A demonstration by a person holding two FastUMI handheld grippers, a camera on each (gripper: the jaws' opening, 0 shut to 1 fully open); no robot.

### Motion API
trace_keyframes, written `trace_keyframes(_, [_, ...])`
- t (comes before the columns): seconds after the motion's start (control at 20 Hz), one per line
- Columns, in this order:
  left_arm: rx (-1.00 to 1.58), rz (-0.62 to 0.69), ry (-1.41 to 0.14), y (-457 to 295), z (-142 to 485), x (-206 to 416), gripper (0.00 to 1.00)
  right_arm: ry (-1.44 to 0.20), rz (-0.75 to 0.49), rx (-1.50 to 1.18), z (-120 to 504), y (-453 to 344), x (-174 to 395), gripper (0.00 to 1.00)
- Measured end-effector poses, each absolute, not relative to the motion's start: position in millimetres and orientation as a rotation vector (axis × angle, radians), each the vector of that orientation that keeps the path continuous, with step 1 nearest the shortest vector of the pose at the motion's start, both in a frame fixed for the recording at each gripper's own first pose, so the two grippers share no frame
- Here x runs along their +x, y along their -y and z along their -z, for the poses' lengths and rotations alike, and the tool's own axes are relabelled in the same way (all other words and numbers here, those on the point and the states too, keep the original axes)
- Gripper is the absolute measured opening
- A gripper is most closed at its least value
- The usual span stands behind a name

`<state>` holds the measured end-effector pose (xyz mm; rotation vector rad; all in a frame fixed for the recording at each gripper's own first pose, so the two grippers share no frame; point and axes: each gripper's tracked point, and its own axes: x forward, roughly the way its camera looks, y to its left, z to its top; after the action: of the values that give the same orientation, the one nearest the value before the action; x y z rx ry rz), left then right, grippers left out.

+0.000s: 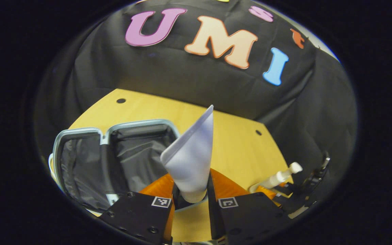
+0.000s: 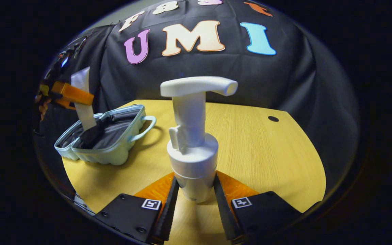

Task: First open the suitcase, pack the skin care products into it, and then close the suitcase.

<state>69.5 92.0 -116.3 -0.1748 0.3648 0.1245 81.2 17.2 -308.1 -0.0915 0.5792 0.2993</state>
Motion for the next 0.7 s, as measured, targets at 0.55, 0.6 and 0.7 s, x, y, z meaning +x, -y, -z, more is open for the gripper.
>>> trace_keyframes(0.55, [-0.352,-0.060,-0.865,-155,223,80,0.36,-0.582,-0.395,-0.076,216,-131,81,0.60])
trace_keyframes(0.6, [-0.363,-0.040,-0.880,-155,226,84,0.34,-0.582,-0.410,-0.076,208,-146,82,0.60])
trace_keyframes(0.7, [-0.377,-0.031,-0.909,-159,227,88,0.38,-0.598,-0.460,-0.077,204,-180,80,0.60])
